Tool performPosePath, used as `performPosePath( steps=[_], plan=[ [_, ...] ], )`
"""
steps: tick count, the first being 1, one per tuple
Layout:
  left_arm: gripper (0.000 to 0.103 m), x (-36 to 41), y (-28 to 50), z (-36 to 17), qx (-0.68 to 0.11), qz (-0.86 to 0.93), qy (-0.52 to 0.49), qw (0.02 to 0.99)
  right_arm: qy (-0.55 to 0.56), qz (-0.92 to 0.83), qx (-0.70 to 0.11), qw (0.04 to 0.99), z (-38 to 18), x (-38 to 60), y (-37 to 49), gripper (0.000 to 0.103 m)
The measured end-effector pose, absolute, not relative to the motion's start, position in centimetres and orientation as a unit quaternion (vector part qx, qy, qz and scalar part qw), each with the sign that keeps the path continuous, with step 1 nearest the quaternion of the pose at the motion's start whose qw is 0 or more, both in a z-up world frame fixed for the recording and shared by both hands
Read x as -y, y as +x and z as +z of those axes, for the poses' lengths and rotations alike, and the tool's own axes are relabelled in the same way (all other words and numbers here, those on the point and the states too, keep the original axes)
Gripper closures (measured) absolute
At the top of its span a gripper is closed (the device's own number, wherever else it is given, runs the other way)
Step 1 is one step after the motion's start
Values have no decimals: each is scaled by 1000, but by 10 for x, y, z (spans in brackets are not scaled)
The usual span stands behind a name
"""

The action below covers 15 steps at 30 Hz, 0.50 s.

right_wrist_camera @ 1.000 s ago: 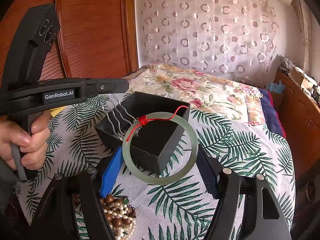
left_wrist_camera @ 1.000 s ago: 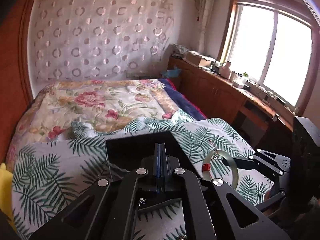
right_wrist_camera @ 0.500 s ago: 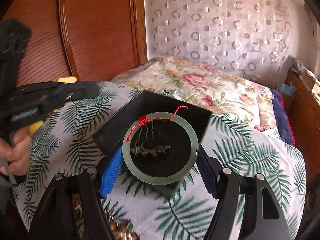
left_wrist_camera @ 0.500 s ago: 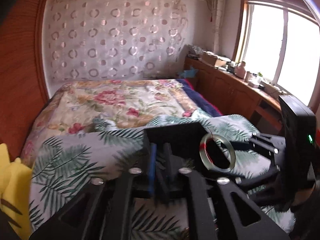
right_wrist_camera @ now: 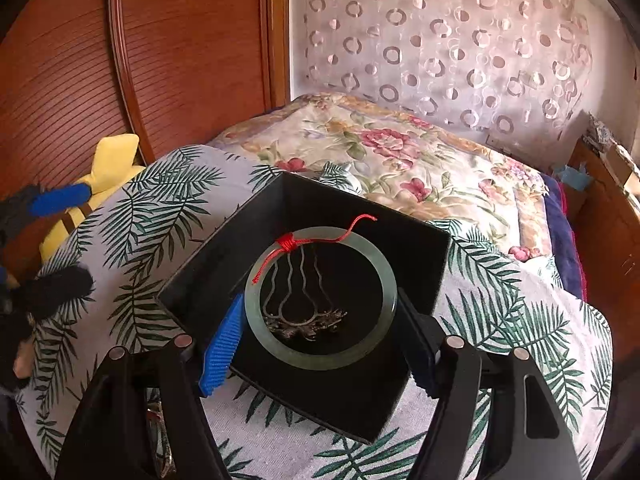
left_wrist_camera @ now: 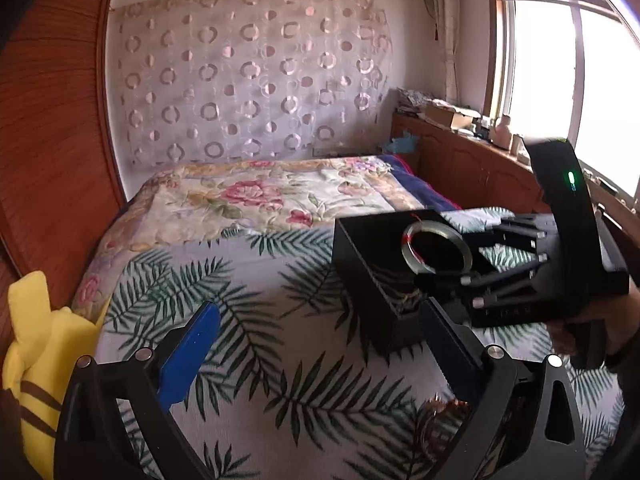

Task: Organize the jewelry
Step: 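Lower the jade bangle into the black box and open the right gripper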

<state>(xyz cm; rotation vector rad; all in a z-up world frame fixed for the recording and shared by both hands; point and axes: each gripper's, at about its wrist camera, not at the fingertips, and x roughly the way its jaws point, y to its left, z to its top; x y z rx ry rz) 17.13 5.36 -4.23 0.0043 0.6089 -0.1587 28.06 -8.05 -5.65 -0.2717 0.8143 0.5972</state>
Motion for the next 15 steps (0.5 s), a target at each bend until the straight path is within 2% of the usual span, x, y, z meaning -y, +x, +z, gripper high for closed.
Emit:
performPosePath(
  steps=[2, 4, 15],
  plan=[
    [8, -53, 167, -46, -303, -75, 1, 950, -132, 285, -387, 867, -54, 80, 281, 28],
    [8, -53, 163, -49, -307, -76, -5, 949, -129, 285, -385, 868, -52, 80, 281, 22],
    [8, -41, 132, -62, -320, -85, -5, 944, -84, 287, -340, 891, -22, 132, 219, 22]
  ],
)
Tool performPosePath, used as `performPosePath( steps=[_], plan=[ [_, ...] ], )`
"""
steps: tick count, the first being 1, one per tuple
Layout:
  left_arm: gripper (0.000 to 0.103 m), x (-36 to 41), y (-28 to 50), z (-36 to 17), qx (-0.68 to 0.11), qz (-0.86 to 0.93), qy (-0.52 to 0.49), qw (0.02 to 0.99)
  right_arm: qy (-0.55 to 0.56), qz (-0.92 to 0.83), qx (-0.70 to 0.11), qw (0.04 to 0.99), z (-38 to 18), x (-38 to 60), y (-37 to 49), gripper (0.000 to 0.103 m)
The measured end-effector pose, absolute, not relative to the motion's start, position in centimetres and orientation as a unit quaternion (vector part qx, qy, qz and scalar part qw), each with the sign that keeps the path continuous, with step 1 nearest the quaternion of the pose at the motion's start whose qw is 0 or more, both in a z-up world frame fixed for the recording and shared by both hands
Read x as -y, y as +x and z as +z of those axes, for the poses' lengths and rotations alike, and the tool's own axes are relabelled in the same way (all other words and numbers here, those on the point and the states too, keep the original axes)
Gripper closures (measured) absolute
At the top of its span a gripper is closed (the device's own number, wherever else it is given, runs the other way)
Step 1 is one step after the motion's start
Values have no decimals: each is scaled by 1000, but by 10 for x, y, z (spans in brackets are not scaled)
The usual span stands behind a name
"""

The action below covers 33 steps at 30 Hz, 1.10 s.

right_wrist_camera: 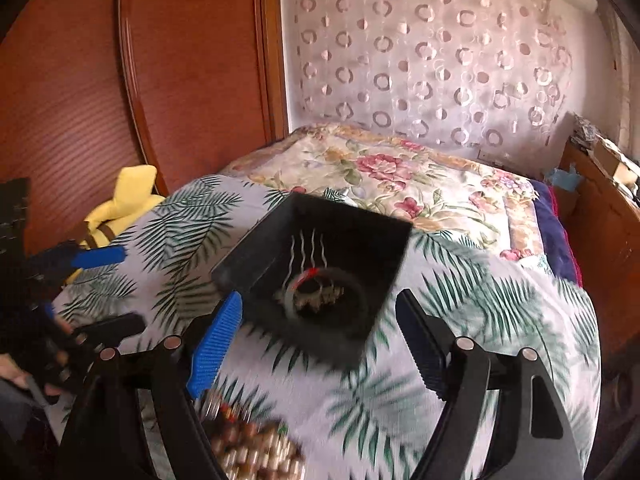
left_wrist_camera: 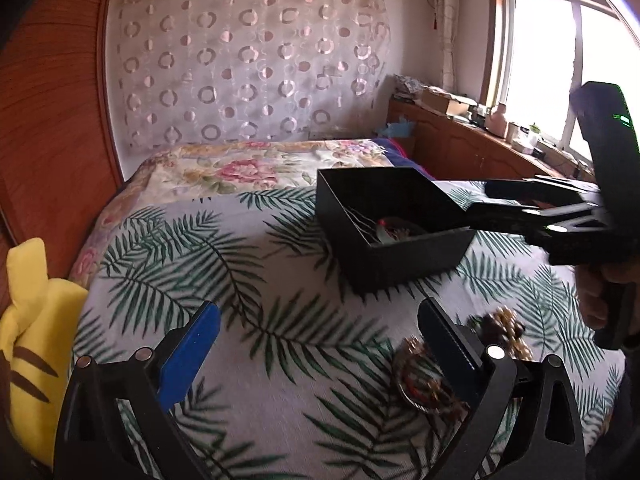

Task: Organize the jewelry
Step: 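Lower the jade bangle into the black box and open the right gripper, then move the right gripper to the pearl strand and grasp it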

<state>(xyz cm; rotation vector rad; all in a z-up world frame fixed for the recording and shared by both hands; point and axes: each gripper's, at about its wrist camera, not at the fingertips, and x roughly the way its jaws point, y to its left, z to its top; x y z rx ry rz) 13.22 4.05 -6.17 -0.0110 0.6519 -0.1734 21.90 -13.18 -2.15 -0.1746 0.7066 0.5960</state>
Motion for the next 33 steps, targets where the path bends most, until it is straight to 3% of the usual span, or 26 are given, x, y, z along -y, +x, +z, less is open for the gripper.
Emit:
performPosePath(
  steps=[5, 9, 21, 27, 33],
  plan=[
    [8, -33, 115, -68, -321, -97, 3, 942, -75, 285, -347, 890, -32, 163, 179, 22],
    [8, -28, 109, -71, -337, -119, -2, 934, -75, 289, -365, 882, -48, 177, 158, 32],
    [8, 6, 108, -85, -379, -174, 26, 909, -75, 294, -389, 870, -80, 182, 117, 44],
    [31, 12, 121, -95, -402, -186, 23, 896, -62, 289, -386, 874, -79, 189, 114, 44],
    [33, 15, 132, -98, -416, -190, 18, 889, -62, 286, -383, 876, -77, 191, 117, 46]
  ],
)
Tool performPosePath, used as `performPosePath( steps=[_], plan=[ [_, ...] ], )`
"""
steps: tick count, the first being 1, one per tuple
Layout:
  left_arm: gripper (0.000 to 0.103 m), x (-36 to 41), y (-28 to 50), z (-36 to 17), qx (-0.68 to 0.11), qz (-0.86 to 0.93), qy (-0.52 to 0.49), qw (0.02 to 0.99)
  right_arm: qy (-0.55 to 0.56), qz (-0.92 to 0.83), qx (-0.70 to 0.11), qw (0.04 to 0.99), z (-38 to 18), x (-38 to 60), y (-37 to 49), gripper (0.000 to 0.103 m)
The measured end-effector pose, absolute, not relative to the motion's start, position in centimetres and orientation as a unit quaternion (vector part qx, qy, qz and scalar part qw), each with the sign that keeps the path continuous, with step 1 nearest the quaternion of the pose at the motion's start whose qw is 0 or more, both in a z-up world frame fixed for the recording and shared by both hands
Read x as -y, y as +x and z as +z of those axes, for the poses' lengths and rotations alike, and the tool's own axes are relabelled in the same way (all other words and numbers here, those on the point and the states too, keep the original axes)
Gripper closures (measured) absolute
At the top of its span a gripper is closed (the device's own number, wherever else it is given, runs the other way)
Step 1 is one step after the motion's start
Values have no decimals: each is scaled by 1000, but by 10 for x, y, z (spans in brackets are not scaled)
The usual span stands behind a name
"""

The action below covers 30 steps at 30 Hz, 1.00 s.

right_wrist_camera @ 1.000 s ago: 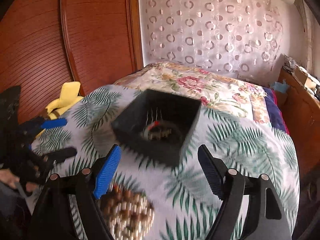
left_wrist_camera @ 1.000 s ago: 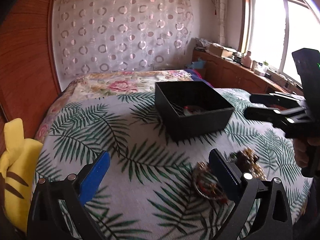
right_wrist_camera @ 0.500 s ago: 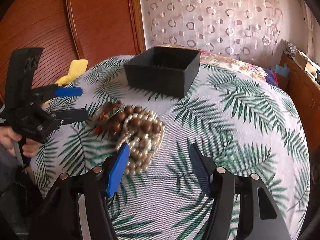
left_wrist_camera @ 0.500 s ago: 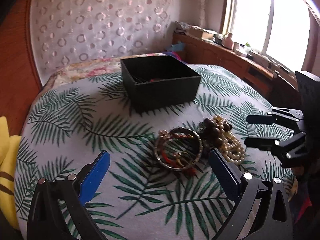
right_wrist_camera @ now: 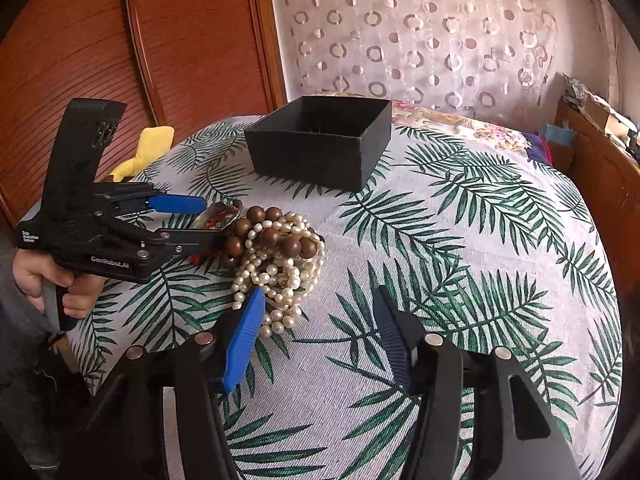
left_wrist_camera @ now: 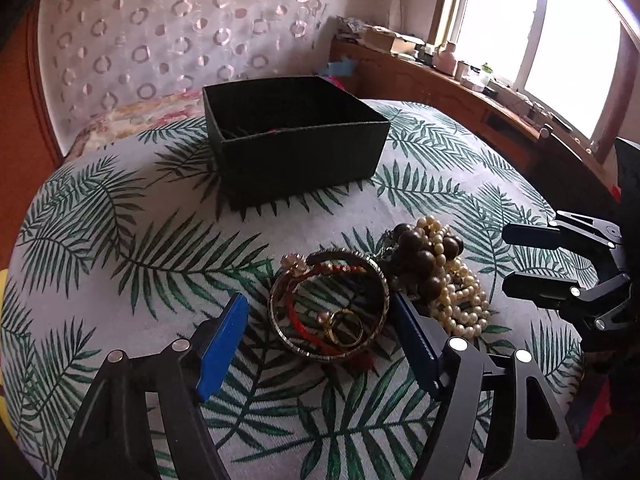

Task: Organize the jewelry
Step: 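Move the right gripper to the pearl strand and grasp it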

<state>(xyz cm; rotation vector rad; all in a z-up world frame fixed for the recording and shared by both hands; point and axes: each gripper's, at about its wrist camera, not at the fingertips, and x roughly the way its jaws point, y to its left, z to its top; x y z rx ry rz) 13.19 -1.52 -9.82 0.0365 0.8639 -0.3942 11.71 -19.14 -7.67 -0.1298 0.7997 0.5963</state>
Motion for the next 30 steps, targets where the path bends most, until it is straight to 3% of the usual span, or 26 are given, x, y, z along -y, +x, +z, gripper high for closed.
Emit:
performPosePath(
  steps=[2, 3, 4, 8, 11, 30],
  plan=[
    [36, 18, 133, -98, -416, -194, 18, 888, -62, 289, -384, 875, -76, 191, 119, 52],
    [45, 18, 132, -98, -415, -202, 14, 887, -62, 290, -385, 874, -76, 191, 120, 56],
    [46, 18, 132, -97, -414, -203, 13, 888, -63, 292, -385, 873, -76, 190, 122, 59],
    [46, 17, 126, -96, -404, -197, 15, 893, -66, 294, -389, 871, -76, 190, 130, 72],
    [46, 12, 121, -93, -397, -191, 8, 898, -77, 288, -394, 869, -78, 189, 140, 76],
    [46, 1, 113, -90, -384, -186, -10, 904, -95, 300, -430, 846, -88, 165, 169, 77]
  ],
)
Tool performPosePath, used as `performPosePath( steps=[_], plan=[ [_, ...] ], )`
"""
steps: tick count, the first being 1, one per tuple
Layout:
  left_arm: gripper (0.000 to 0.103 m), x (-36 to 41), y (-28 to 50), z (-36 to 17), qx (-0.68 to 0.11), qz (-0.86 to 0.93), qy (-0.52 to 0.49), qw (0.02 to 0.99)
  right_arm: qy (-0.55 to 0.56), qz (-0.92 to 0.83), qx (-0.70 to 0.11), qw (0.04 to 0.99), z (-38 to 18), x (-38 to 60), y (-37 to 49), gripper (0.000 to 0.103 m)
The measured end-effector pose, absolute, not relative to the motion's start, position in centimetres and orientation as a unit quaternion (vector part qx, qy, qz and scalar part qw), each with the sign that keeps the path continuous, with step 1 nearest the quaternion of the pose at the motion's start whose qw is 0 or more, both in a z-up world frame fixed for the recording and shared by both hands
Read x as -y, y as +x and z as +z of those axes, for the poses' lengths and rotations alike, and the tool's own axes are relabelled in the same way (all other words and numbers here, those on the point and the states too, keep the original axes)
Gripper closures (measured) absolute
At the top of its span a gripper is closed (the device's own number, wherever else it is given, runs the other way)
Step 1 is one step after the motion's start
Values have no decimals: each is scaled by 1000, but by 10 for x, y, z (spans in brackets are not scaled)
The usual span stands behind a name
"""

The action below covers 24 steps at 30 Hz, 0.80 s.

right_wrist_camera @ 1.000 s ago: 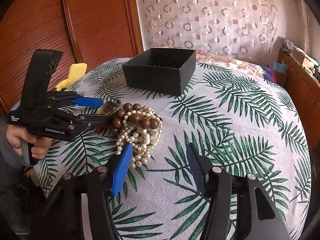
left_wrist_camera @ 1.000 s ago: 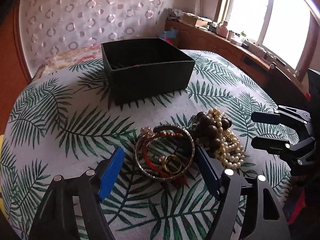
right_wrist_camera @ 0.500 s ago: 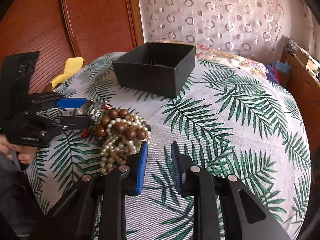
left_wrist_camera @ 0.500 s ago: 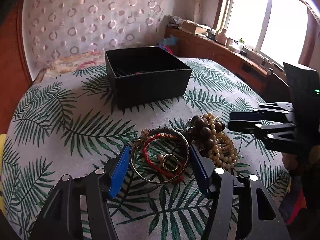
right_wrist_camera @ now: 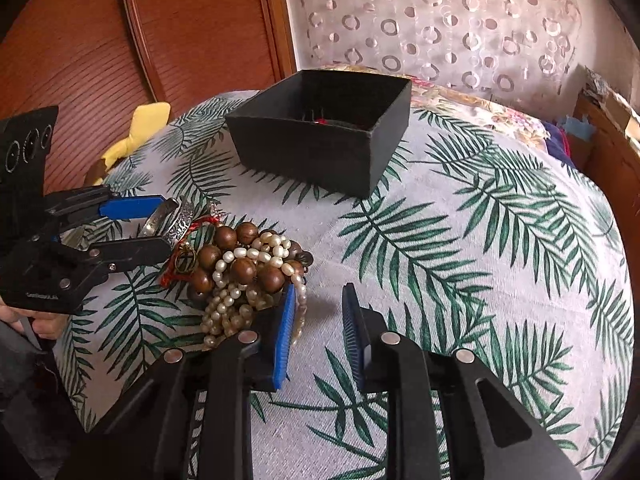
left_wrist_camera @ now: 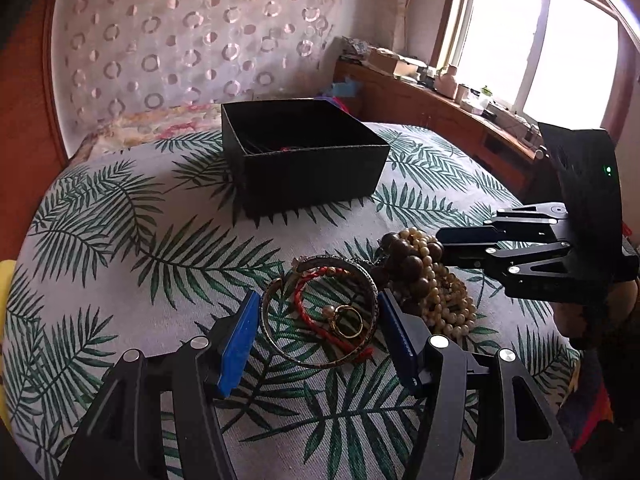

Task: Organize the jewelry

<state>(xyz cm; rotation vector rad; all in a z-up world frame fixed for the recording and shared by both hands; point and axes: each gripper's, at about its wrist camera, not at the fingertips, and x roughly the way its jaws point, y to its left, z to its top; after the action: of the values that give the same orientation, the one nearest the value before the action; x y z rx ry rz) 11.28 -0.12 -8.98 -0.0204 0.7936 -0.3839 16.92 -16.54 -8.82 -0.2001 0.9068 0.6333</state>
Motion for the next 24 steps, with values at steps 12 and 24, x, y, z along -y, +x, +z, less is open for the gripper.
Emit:
performPosePath(
  steps=[12, 24],
  plan=[
    [46, 0, 111, -89, -383, -187, -14, 904, -128, 309, -430, 839, -90, 141, 172, 95],
    [46, -3, 111, -89, -381, -188, -18, 905, -102, 312, -392, 859, -61, 165, 160, 95]
  ],
)
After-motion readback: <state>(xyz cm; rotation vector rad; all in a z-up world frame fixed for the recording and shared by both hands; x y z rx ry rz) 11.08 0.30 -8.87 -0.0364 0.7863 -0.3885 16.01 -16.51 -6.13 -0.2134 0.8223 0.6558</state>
